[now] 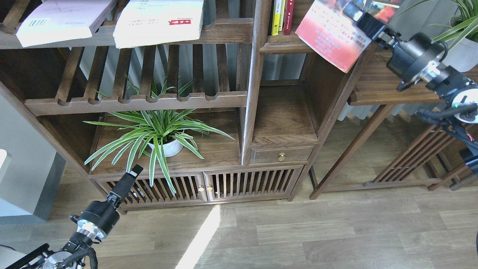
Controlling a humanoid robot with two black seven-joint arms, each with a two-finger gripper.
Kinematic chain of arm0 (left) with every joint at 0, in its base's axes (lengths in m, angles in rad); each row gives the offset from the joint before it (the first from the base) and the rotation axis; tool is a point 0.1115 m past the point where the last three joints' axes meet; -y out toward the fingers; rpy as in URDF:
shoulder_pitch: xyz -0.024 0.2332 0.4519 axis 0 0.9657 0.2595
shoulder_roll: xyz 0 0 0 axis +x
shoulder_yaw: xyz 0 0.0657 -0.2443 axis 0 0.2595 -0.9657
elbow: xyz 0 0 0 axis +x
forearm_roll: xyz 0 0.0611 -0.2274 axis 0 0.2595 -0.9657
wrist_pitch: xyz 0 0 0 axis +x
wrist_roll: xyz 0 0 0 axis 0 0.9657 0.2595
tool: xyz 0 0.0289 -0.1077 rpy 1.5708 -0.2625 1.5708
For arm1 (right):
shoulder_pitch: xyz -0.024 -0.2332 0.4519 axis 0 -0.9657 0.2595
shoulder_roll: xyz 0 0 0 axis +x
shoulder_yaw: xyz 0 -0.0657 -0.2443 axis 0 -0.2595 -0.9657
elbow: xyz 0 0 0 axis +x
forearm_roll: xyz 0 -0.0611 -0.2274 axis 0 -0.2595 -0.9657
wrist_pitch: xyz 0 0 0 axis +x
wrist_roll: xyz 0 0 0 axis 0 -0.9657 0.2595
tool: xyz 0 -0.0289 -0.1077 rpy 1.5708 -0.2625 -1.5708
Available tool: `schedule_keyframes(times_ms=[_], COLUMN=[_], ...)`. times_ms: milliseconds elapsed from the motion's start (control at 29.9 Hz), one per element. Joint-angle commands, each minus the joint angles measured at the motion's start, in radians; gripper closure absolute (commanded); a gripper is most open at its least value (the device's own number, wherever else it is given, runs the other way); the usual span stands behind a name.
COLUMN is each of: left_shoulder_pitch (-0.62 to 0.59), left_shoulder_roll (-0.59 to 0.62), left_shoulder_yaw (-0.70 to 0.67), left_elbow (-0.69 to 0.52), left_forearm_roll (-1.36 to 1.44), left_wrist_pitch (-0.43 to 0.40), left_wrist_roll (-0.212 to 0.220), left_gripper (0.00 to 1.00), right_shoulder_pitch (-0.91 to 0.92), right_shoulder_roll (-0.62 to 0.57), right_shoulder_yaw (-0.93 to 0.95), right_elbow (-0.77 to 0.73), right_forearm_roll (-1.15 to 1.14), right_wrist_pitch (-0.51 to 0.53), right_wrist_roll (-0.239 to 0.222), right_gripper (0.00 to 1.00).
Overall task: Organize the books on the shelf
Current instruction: 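Insert the red book into the upper compartment beside upright books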
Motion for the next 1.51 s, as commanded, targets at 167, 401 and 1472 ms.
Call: schedule_keyframes(times_ms=[167,401,1472], left_shoulder_pitch=[0.004,0.006,0.01], left_shoulder_roll=[-0.001,-0.007,-0.007], left_shoulder_yaw=[0.0,0.0,0.003], left_elbow=[0.006,0.009,0.022], left_forearm_roll=[0.0,0.0,-0.031], left_wrist_pitch=[0.0,0.0,0.0], left_wrist_roll=[-0.004,-0.005,-0.007], left_gripper=[0.01,0.01,0.01], right_shoulder_pitch=[0.081,0.142,0.366], right_shoulder_roll=[0.028,0.042,0.247], right_shoulder_yaw=[-0.003,-0.082,-0.102], right_elbow=[-0.012,-0.012,-0.358], right_forearm_roll=[-0.004,-0.032,-0.418], right_wrist_pitch=[-0.154,-0.206,-0.271], right_wrist_roll=[-0.02,-0.02,-0.001], right_gripper=[0.98,0.98,0.98])
